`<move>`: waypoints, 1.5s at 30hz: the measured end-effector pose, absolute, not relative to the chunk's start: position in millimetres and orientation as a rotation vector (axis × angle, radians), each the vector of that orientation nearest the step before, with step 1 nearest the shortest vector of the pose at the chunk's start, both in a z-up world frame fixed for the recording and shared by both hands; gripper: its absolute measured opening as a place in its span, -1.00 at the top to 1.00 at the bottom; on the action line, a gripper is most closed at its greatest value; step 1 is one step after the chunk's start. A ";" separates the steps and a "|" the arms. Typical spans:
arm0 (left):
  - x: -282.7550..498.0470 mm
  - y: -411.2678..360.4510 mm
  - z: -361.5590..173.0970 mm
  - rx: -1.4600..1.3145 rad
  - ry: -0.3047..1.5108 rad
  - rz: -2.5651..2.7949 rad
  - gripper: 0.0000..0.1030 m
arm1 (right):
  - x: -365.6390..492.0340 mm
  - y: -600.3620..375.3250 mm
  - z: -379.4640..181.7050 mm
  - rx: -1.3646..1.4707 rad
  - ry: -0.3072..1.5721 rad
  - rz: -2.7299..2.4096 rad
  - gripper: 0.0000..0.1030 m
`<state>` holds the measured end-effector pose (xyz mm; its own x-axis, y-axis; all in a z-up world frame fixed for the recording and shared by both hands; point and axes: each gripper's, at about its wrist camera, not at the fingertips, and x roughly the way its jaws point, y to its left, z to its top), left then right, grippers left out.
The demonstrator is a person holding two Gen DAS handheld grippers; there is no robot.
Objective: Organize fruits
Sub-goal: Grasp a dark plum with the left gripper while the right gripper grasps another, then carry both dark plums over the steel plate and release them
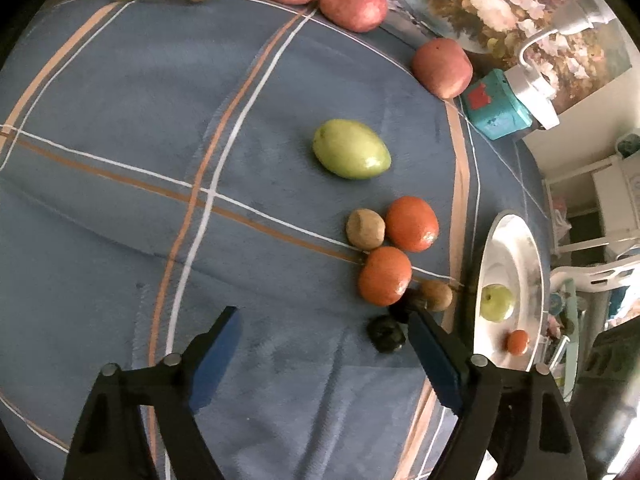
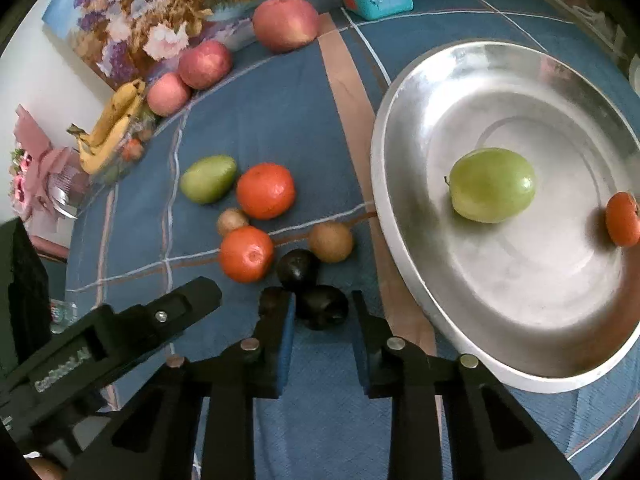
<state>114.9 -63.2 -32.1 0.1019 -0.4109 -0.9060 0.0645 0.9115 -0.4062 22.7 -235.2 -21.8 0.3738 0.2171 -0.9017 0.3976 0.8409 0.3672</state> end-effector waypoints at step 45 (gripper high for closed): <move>109.5 -89.6 7.7 -0.161 1.243 -0.455 0.53 | -15.5 -304.1 23.9 0.590 1.034 -0.384 0.48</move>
<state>109.5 -89.6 7.7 0.2465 -0.4181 -0.8743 0.2460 0.8996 -0.3609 -15.5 -304.1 23.9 0.4673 -0.0239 -0.8838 0.5586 0.7828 0.2742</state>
